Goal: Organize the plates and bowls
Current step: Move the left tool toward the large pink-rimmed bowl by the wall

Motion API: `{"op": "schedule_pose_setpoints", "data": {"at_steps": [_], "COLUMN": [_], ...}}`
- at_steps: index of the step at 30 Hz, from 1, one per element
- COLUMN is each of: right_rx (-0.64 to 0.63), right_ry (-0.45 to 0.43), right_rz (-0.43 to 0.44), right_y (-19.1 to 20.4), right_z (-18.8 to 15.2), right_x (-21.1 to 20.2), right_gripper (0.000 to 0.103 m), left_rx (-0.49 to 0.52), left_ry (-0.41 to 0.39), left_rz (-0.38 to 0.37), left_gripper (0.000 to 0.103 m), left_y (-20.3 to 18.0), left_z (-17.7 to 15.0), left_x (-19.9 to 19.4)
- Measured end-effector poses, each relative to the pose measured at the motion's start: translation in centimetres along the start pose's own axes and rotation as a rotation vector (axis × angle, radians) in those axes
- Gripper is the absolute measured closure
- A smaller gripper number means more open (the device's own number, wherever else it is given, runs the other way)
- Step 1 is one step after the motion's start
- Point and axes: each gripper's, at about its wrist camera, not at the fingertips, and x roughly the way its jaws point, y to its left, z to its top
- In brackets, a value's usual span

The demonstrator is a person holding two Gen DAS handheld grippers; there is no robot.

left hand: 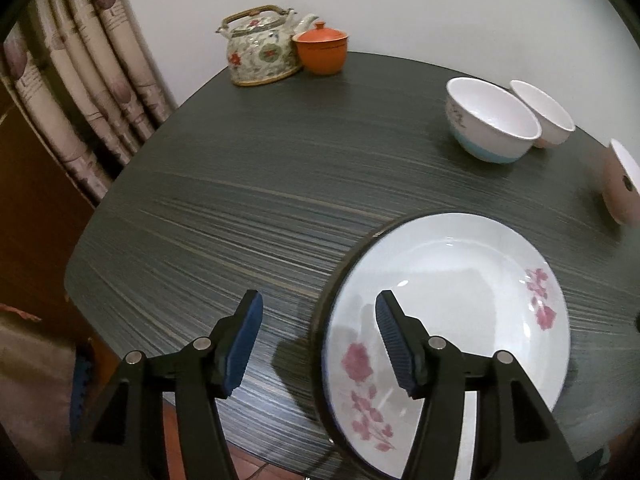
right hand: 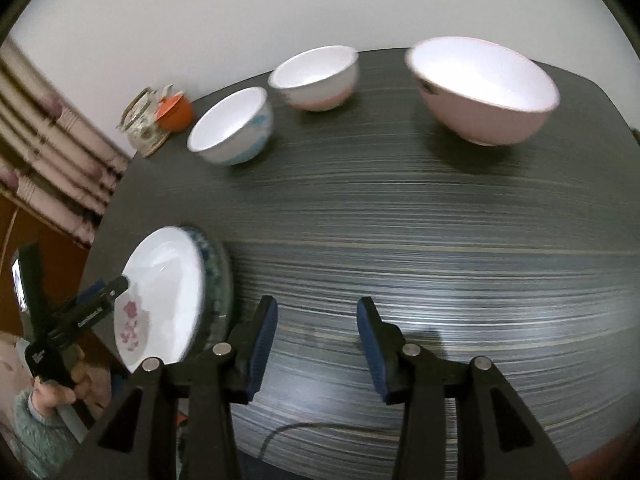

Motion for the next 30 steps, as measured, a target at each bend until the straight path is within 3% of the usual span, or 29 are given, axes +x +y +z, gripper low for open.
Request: {"op": "schedule_pose_setpoints", "data": {"at_steps": [7,12,17,27,30], "right_rx": [0.129,0.118,0.122,0.148,0.193], "right_ry": [-0.023,-0.058,-0.071,-0.110,-0.106], "right_rz": [-0.016,-0.076,-0.106,-0.152,-0.120], "right_y": [-5.9,-8.0,-10.0,-13.0,-14.3], "right_z": [0.6,1.6,3.1,7.2,8.6], "right_x": [-1.3,-2.6,-3.7,-5.6,-5.9], "right_gripper": [0.056,0.057,0.057,0.056,0.057], "left_rx": [-0.060,-0.049,-0.044,0.065,0.071], "left_ry": [0.025,-0.004,-0.004,0.016,0.031], "left_rz": [0.003,0.004,-0.083,-0.290,-0.352], "left_gripper": [0.046,0.040,0.039,0.035,0.035], "left_y": [1.0,-0.1,-2.6,-12.5,-15.3], "left_z": [0.5,1.4,3.2,7.7,9.4], "left_x": [0.2,-1.6,-3.4,-5.8,-6.2]}}
